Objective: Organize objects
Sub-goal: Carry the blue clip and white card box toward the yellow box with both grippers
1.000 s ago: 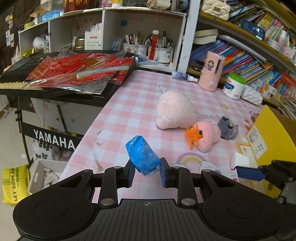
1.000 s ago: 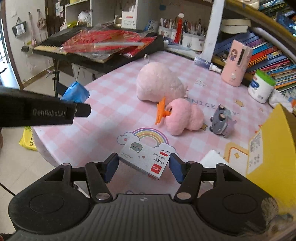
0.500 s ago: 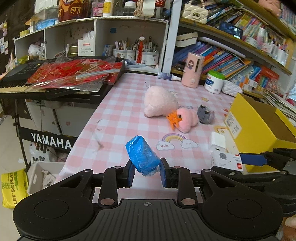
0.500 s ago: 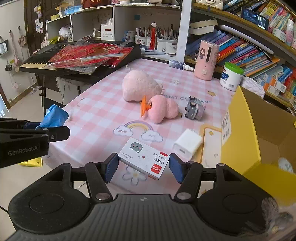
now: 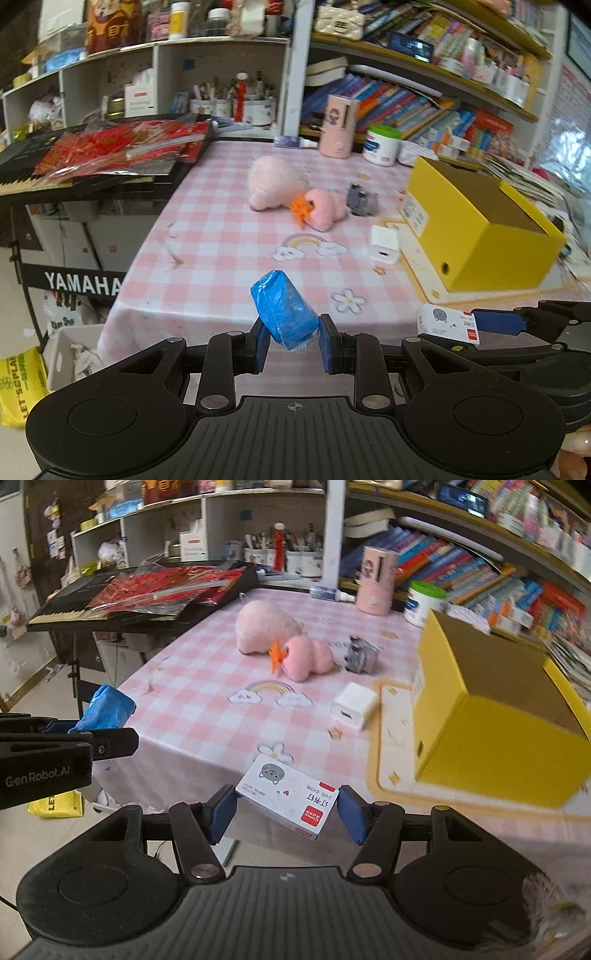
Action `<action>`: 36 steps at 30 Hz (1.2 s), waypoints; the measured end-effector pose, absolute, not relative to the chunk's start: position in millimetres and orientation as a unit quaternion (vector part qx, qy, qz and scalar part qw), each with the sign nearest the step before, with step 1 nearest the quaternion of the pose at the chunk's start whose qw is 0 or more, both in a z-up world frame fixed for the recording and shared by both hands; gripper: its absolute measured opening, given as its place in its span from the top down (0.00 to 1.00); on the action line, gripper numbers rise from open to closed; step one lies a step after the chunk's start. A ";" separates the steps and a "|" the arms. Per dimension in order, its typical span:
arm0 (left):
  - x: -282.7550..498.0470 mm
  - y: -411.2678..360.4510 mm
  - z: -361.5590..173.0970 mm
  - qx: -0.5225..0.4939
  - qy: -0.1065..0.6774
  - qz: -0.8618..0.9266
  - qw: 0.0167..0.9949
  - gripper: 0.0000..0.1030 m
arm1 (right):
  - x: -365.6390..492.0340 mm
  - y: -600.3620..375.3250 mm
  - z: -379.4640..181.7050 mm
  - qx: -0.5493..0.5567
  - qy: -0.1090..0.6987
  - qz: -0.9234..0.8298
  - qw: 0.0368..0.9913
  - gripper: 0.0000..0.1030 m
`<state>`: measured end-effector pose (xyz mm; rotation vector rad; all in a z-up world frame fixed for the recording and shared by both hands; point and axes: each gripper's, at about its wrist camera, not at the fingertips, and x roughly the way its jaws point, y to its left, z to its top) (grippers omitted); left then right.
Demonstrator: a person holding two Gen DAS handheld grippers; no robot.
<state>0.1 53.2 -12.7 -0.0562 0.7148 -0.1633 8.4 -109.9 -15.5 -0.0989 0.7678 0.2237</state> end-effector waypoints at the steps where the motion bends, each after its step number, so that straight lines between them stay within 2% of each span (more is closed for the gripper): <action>1: -2.6 50.2 -12.7 -0.024 0.350 -0.086 0.933 0.75 | 3.6 -112.2 -15.9 -0.045 0.374 0.104 0.921 0.44; 17: -27.3 -20.7 -20.7 0.031 0.361 -0.205 0.909 0.75 | -58.3 -184.9 -32.0 0.032 0.403 -0.021 0.915 0.44; 36: -20.4 -114.3 -12.1 0.073 0.340 -0.307 0.886 0.75 | -88.7 -272.6 -25.4 0.080 0.391 -0.131 0.908 0.44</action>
